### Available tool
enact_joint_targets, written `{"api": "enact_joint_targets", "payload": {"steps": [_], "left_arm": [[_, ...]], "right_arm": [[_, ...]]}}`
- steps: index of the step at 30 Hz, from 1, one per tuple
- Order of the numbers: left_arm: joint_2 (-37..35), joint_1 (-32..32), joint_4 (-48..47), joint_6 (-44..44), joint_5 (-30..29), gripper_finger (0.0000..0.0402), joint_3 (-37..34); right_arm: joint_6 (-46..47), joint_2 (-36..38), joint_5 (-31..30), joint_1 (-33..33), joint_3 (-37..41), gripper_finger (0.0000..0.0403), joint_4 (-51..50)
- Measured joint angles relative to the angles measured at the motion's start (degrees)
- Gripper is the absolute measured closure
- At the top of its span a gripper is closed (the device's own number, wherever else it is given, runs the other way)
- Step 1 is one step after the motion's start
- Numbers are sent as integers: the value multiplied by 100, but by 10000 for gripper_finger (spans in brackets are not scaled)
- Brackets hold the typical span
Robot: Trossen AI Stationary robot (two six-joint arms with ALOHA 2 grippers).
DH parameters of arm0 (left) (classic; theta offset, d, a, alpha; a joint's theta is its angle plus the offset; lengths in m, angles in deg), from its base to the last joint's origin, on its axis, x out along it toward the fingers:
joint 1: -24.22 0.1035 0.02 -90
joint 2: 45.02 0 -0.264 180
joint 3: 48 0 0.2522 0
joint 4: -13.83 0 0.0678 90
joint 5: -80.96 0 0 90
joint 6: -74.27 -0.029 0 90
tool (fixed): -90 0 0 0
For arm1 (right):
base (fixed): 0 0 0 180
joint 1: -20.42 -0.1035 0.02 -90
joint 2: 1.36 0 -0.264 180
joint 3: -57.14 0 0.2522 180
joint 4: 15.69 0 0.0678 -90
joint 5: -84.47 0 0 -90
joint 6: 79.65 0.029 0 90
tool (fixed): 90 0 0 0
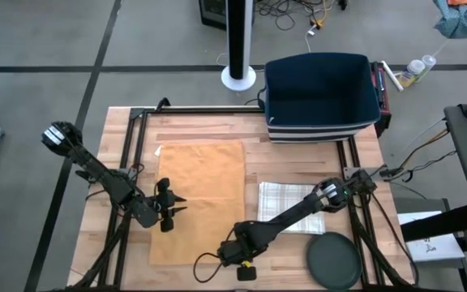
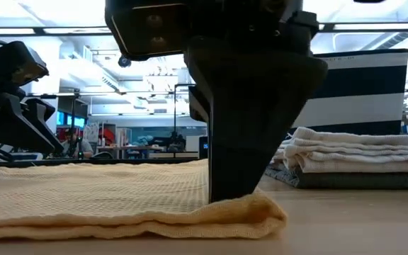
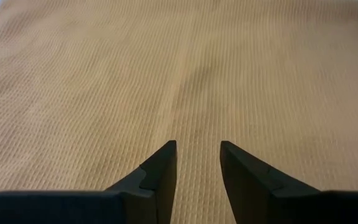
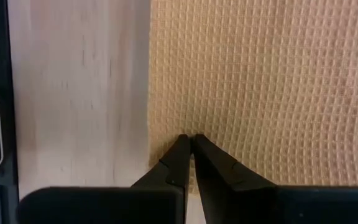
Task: Fold kitchen towel into neat rectangle
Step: Fold the orange towel
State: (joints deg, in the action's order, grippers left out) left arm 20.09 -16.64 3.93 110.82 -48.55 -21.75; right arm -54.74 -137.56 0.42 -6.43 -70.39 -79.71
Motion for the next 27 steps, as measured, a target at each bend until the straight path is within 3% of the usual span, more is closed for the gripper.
{"api": "enact_joint_targets", "payload": {"steps": [11,15,22,27], "left_arm": [[74,0,5,151,8,287,-2],[114,0,71,366,9,287,-2],[323,0,214,415,-43,287,-4],[538,0,475,430,-303,287,-2]], "right_arm": [[-36,15,-235,18,-237,384,88],[-488,358,-435,166,-324,384,119],[-98,865,-1741,736,-274,384,-1171],[887,1126,-3343,1128,-286,384,-1412]]}}
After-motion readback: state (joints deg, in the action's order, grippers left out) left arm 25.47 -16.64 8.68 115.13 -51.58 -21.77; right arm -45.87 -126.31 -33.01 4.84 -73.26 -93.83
